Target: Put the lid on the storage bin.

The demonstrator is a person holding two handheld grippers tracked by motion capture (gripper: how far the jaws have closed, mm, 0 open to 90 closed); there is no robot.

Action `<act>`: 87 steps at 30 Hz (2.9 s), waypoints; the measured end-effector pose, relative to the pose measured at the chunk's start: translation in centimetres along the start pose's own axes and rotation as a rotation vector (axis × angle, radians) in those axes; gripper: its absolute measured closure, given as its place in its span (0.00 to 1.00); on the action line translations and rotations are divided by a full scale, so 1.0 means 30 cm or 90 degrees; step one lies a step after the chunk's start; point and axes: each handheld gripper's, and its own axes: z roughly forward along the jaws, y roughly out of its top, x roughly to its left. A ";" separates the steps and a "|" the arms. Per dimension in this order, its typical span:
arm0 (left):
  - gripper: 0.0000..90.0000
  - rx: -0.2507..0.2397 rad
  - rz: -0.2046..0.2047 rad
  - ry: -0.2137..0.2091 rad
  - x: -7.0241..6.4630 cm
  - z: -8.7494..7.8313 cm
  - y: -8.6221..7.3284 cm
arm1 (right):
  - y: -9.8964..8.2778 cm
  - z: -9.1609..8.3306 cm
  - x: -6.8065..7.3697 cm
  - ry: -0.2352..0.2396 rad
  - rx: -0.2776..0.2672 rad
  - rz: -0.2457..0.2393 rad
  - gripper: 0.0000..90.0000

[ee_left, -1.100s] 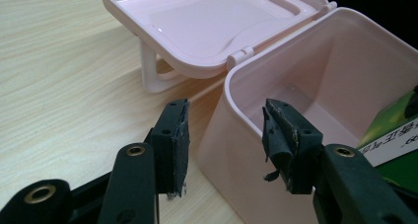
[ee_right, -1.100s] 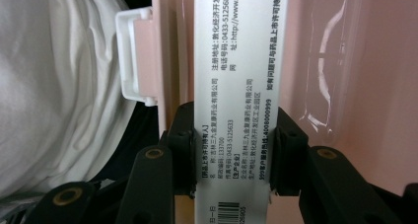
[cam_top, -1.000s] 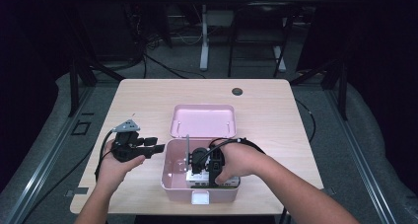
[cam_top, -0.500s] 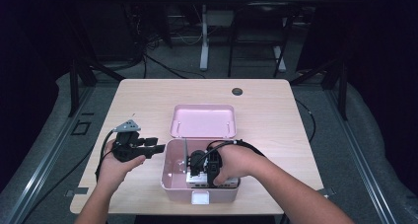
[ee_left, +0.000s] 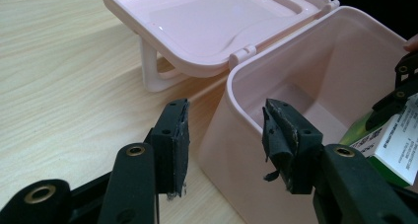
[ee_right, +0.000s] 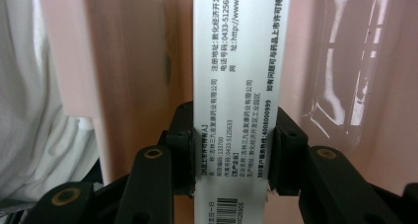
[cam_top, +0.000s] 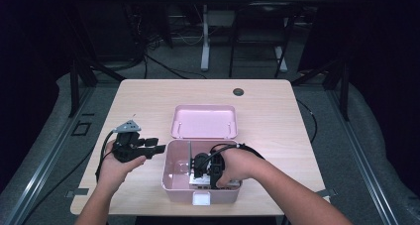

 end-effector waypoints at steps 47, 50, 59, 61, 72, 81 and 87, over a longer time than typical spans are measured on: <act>0.59 -0.009 -0.001 0.001 -0.004 -0.013 0.004 | -0.029 -0.107 0.013 -0.015 -0.047 0.036 0.66; 0.59 -0.009 -0.002 0.002 -0.005 -0.014 0.004 | -0.033 -0.125 0.018 -0.017 -0.049 0.041 0.66; 0.59 -0.013 0.001 0.004 -0.006 -0.017 0.006 | -0.074 -0.175 0.023 -0.035 -0.070 0.058 0.65; 0.59 -0.014 -0.002 0.003 -0.007 -0.017 0.006 | -0.092 -0.191 0.023 -0.042 -0.084 0.067 0.64; 0.61 -0.008 0.009 -0.001 -0.019 -0.009 0.008 | -0.221 -0.237 -0.017 -0.086 -0.169 0.171 0.63; 0.65 -0.008 0.013 -0.004 -0.027 -0.005 0.009 | -0.301 -0.253 -0.040 -0.126 -0.230 0.233 0.63; 0.68 -0.009 0.023 -0.005 -0.036 -0.004 0.011 | -0.340 -0.256 -0.056 -0.152 -0.266 0.278 0.64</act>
